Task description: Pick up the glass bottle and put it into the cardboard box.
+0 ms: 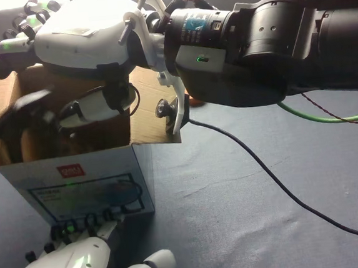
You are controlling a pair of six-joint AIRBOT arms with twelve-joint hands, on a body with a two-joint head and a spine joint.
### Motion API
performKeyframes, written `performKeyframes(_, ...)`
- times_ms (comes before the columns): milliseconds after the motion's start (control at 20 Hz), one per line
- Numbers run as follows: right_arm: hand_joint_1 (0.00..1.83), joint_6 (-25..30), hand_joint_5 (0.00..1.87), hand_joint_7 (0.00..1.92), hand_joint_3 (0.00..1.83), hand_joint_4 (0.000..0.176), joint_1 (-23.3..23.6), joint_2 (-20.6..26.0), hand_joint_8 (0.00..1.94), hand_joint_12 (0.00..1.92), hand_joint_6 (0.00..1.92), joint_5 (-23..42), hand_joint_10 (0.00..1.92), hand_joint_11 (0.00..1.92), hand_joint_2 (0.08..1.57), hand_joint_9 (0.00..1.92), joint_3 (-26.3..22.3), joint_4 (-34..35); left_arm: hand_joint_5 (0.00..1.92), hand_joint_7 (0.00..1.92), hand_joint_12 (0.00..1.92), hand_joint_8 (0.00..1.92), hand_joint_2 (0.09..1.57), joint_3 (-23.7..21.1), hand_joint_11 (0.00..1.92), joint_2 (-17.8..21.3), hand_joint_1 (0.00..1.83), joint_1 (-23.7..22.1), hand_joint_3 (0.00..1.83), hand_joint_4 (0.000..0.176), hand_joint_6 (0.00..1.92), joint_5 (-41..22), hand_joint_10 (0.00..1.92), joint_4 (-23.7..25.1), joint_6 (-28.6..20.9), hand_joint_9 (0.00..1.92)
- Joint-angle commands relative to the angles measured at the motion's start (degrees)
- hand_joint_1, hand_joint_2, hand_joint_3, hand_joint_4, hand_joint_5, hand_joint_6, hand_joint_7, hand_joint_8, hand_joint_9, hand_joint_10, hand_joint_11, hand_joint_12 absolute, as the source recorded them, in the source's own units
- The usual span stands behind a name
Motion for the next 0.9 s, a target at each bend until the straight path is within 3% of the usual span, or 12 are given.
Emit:
performKeyframes(0,1.05,0.42,0.18,0.36,0.00,0.000,0.84,0.64,0.25,1.12,0.45,6.41,0.69,0.00,1.02,0.12,-0.60,0.51,0.06,0.06,0.00,0.00,1.26,0.42,0.00,0.26,0.00,-0.12,0.00,0.000,0.00,-3.63,0.00,4.68,-0.46,0.00)
performKeyframes(50,1.05,0.84,0.18,0.35,0.00,0.000,1.17,1.55,0.18,0.92,0.41,6.08,0.65,0.00,0.99,0.11,-1.33,0.51,0.06,0.06,0.00,0.00,1.26,0.29,0.00,0.26,0.00,-0.08,0.00,0.000,0.00,-3.63,0.00,4.67,-0.58,0.00)
performKeyframes(100,1.05,1.05,0.18,0.35,0.00,0.000,1.31,2.02,0.18,0.92,0.41,6.04,0.65,0.00,0.99,0.11,-1.72,0.51,0.06,0.06,0.00,0.00,1.26,0.23,0.00,0.27,0.00,-0.07,0.00,0.000,0.00,-3.63,0.00,4.67,-0.59,0.00)
performKeyframes(200,1.06,1.84,0.16,0.34,0.00,0.000,2.23,4.94,0.12,0.73,0.37,4.92,0.61,0.00,0.99,0.08,-4.30,0.53,0.06,0.06,0.00,0.00,1.26,-0.16,0.00,0.29,0.00,-0.09,0.00,0.000,0.00,-3.91,0.00,4.67,-0.59,0.00)
performKeyframes(400,1.07,4.01,0.18,0.35,0.00,0.000,3.99,14.69,0.08,0.69,0.33,2.30,0.60,0.00,0.99,0.10,-12.55,2.85,0.06,0.06,0.00,0.00,1.26,-1.73,0.00,0.59,0.00,-0.86,0.00,0.000,0.00,-5.01,0.00,4.40,-0.61,0.00)
performKeyframes(500,1.07,0.81,0.19,0.36,0.00,0.000,4.59,19.97,0.07,0.71,0.32,-1.18,0.60,0.00,0.99,0.11,-17.21,6.97,0.06,0.06,0.00,0.00,1.26,-3.29,0.00,0.79,0.00,-2.46,0.00,0.000,0.00,-6.35,0.00,2.97,-0.31,0.00)
performKeyframes(550,1.07,-3.50,0.19,0.36,0.00,0.000,5.05,23.39,0.06,0.71,0.32,-3.96,0.59,0.00,0.99,0.11,-20.14,12.77,0.06,0.06,0.00,0.00,1.26,-4.76,0.00,1.06,0.00,-4.53,0.00,0.000,0.00,-8.03,0.00,0.36,1.42,0.00)
performKeyframes(700,1.07,-3.63,0.19,0.37,0.00,0.000,6.00,30.29,0.05,0.69,0.30,-7.31,0.59,0.00,0.98,0.11,-25.72,17.79,0.06,0.06,0.00,0.00,1.26,-7.33,0.00,1.68,0.00,-9.43,0.00,0.000,0.00,-10.38,0.00,-4.55,4.33,0.00)
performKeyframes(850,1.00,-3.72,0.20,0.39,0.00,0.000,6.34,36.69,0.04,0.78,0.28,-10.75,0.60,0.00,0.98,0.13,-30.59,18.43,0.07,0.07,0.00,0.00,1.26,-9.76,0.00,1.53,0.00,-17.76,0.00,0.000,0.01,-14.29,0.00,-11.64,9.67,0.01)
